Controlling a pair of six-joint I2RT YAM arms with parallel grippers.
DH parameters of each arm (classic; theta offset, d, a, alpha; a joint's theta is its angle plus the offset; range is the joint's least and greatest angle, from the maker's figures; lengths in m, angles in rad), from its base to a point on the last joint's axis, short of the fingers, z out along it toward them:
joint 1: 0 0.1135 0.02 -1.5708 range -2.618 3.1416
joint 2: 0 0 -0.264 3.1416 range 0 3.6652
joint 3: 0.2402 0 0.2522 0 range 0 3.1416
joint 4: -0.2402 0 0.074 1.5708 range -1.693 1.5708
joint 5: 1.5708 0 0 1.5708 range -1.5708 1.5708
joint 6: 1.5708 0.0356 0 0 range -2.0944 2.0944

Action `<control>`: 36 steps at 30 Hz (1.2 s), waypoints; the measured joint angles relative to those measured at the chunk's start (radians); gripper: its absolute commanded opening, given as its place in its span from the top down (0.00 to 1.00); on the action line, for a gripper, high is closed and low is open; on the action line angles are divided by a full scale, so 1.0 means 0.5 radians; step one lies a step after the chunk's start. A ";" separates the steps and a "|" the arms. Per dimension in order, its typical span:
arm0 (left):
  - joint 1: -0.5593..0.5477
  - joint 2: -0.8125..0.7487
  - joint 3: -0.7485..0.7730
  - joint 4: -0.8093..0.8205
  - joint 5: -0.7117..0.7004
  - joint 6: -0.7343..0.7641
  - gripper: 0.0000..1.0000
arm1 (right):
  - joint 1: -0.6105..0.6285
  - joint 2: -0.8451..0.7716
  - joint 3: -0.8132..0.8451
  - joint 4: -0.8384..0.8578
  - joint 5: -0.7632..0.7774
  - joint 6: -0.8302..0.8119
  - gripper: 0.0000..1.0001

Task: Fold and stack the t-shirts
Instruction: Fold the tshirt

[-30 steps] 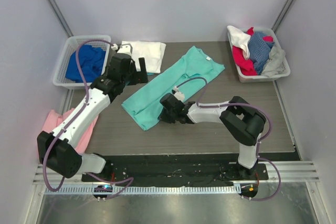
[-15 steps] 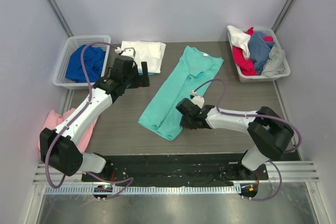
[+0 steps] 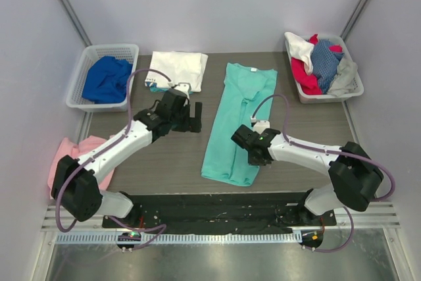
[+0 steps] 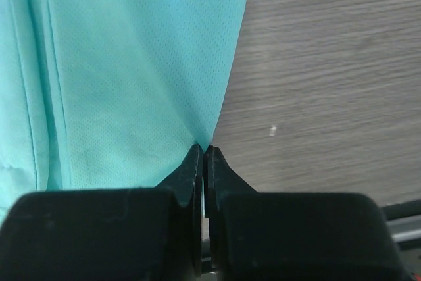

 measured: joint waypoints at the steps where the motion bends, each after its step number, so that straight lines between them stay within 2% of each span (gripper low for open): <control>1: -0.040 0.000 -0.039 -0.001 0.001 -0.013 0.00 | 0.000 0.000 0.001 -0.037 0.017 -0.015 0.73; 3: -0.099 0.000 -0.107 0.002 0.008 -0.047 0.00 | -0.005 -0.002 0.001 -0.101 0.042 -0.032 0.49; 4: -0.138 0.000 -0.149 0.002 0.016 -0.069 0.00 | -0.008 -0.009 0.001 -0.138 0.053 -0.039 0.33; 7: -0.220 0.000 -0.229 0.007 0.022 -0.140 0.00 | -0.018 -0.067 0.001 -0.236 0.096 -0.037 0.11; 8: -0.256 0.000 -0.256 0.014 0.022 -0.166 0.00 | -0.024 -0.105 0.001 -0.261 0.110 -0.030 0.09; 18: -0.633 0.024 -0.464 0.182 0.021 -0.423 0.00 | -0.274 -0.686 0.023 -0.283 0.197 0.098 0.06; 22: -0.749 0.103 -0.523 0.262 0.021 -0.507 0.00 | -0.404 -0.756 0.022 -0.253 0.188 0.108 0.06; 26: -0.822 0.195 -0.546 0.304 0.021 -0.560 0.00 | -0.423 -0.759 -0.009 -0.230 0.127 0.112 0.06; 31: -0.894 0.214 -0.603 0.351 0.021 -0.611 0.00 | -0.423 -0.861 -0.249 -0.173 -0.031 0.176 0.06; 34: -0.916 0.213 -0.647 0.385 0.017 -0.639 0.00 | -0.423 -1.006 -0.427 -0.178 -0.134 0.257 0.10; 36: -0.922 0.212 -0.655 0.422 0.021 -0.658 0.00 | -0.422 -1.102 -0.510 -0.184 -0.198 0.314 0.16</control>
